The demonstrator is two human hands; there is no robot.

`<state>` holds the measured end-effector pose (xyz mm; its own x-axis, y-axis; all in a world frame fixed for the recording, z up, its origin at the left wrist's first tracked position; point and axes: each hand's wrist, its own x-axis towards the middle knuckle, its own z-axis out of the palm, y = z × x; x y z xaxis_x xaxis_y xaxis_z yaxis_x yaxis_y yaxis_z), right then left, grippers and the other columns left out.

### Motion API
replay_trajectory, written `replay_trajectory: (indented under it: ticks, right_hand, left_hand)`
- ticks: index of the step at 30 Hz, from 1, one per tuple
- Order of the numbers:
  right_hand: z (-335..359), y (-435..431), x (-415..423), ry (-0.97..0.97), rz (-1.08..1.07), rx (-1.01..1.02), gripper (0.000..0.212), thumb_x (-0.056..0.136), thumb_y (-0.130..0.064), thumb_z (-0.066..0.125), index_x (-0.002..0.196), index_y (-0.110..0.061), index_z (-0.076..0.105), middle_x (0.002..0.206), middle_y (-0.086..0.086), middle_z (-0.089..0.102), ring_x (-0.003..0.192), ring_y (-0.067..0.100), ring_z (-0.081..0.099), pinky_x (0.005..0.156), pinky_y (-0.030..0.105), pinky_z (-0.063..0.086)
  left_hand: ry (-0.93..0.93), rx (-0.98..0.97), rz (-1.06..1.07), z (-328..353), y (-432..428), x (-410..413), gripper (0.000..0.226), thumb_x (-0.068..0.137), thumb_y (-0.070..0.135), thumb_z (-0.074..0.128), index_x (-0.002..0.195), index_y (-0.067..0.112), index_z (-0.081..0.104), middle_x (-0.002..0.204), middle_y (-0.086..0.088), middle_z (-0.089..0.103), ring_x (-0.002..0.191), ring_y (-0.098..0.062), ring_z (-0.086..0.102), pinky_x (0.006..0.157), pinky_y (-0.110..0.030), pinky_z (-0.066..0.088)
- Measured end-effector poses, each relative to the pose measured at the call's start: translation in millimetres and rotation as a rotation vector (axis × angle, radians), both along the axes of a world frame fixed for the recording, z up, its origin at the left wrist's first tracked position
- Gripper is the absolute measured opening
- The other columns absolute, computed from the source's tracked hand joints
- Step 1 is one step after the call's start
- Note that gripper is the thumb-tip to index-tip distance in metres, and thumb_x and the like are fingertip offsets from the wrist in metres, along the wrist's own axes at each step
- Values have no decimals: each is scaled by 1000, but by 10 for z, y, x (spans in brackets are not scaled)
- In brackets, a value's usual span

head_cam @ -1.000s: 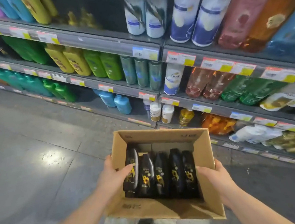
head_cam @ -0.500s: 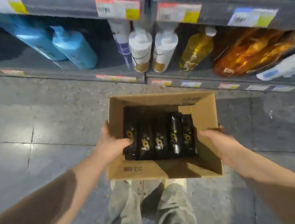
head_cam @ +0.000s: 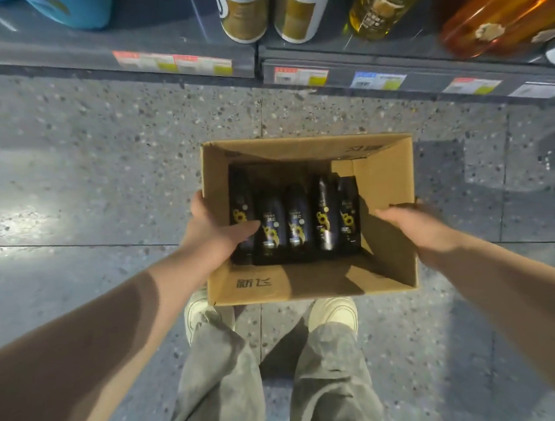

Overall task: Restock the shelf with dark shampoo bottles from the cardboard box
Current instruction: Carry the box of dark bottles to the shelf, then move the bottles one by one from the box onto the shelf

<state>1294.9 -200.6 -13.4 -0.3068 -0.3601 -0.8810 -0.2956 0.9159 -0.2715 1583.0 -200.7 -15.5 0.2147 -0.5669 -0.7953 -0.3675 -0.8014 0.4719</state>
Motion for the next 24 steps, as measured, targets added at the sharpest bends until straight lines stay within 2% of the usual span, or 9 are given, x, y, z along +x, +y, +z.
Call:
replay_trajectory:
  ticks: [2, 7, 10, 12, 13, 15, 17, 20, 24]
  right_hand:
    - [-15, 45, 4, 104, 8, -61, 32, 83, -26, 66, 110, -21, 50, 100, 0, 60, 77, 8, 53, 63, 19, 40]
    - [148, -40, 118, 318, 76, -80, 67, 81, -18, 68, 138, -15, 32, 133, 11, 49, 116, 30, 51, 89, 35, 43]
    - [445, 2, 321, 397, 375, -340, 60, 84, -14, 60, 137, -24, 34, 141, 6, 37, 119, 26, 48, 95, 35, 41]
    - [557, 62, 486, 304, 569, -430, 42, 87, -17, 55, 126, -27, 48, 132, -1, 46, 111, 18, 52, 86, 27, 41]
    - [565, 90, 585, 207, 615, -388, 35, 88, -19, 54, 121, -30, 52, 123, -5, 52, 102, 12, 55, 80, 22, 40]
    - [454, 151, 758, 16, 648, -237, 28, 90, -21, 53, 115, -31, 57, 108, -13, 56, 89, 1, 52, 72, 14, 38]
    - [213, 191, 905, -54, 662, -151, 25, 89, -18, 55, 113, -25, 59, 106, -9, 57, 92, 7, 53, 74, 18, 39]
    - [-284, 192, 1112, 13, 664, -110, 25, 87, -16, 56, 112, -21, 57, 114, 1, 59, 95, 19, 54, 75, 27, 41]
    - [-894, 111, 1314, 12, 420, -62, 28, 89, -18, 56, 117, -20, 51, 128, 8, 53, 100, 22, 54, 78, 23, 39]
  left_hand:
    - [-12, 4, -18, 0, 46, -14, 91, 67, 26, 80, 135, 28, 19, 116, 3, 49, 108, -21, 50, 89, -41, 45]
    - [-113, -80, -165, 251, 47, 26, 86, 76, 25, 70, 143, 27, 16, 138, -7, 38, 128, -27, 38, 101, -43, 35]
    - [-118, -222, -169, 545, 118, -12, 63, 79, 21, 64, 136, 25, 36, 132, -3, 46, 123, -20, 43, 99, -32, 34]
    - [-14, -201, -98, 688, 188, -51, 40, 82, 17, 62, 121, 23, 52, 120, 1, 58, 111, -15, 54, 88, -13, 41]
    - [19, -188, -102, 724, 228, -64, 32, 83, 15, 61, 114, 21, 56, 112, 2, 61, 101, -11, 58, 77, -1, 39]
    - [8, -183, -221, 720, 296, -82, 24, 85, 14, 60, 109, 16, 60, 103, 6, 61, 83, 2, 56, 64, 5, 35]
    - [8, -181, -269, 631, 334, -93, 29, 86, 16, 59, 114, 16, 58, 101, 8, 59, 78, 7, 53, 64, 0, 38]
    - [2, -169, -275, 427, 335, -93, 34, 86, 19, 59, 120, 21, 54, 107, 7, 59, 86, -5, 57, 76, -18, 43]
    - [-21, -225, -324, 140, 354, 0, 34, 86, 17, 58, 120, 21, 54, 104, 10, 57, 86, -9, 58, 76, -20, 43]
